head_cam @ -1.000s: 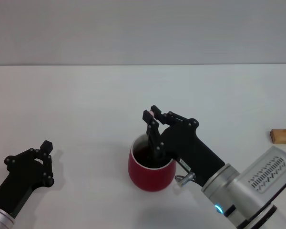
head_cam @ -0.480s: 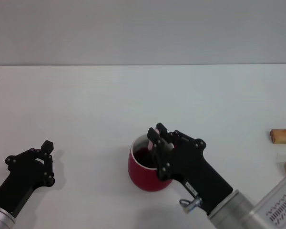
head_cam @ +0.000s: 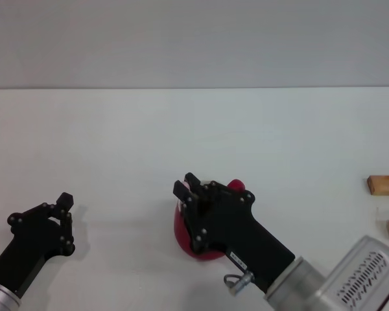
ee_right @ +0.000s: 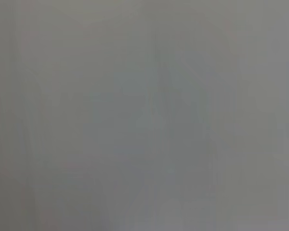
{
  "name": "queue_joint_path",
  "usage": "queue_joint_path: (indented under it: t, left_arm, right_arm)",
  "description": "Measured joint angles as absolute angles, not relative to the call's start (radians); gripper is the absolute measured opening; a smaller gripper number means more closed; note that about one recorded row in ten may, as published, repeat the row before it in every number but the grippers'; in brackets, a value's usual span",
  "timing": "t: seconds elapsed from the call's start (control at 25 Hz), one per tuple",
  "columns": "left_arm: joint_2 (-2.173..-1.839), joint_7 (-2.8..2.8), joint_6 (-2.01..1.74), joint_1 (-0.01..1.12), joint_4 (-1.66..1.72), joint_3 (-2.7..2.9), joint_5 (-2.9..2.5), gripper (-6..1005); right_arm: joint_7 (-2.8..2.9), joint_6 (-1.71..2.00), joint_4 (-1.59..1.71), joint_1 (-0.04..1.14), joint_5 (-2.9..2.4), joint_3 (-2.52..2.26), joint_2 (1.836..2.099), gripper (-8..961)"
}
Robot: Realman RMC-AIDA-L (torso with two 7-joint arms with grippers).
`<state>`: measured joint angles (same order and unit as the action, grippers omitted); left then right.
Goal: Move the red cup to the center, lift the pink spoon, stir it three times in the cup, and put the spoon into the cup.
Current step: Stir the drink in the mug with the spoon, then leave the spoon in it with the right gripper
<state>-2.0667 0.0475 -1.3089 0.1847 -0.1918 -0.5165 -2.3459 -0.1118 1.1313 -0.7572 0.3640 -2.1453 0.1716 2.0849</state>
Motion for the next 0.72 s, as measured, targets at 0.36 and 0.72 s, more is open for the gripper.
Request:
queue_joint_path:
  t: [0.36,0.72]
  left_arm:
    - [-2.067,0.048,-1.311,0.177,-0.193,-0.515,-2.347,-2]
    - [-2.069,0.048,-1.312,0.175,-0.197,-0.515,-2.347,-2]
  right_arm:
    - [-0.105,1.107,-0.724,0.402,-2.137,0.188,2.086,0]
    - [-0.069,1.109,-0.702,0.408,-2.142,0.194,2.08,24]
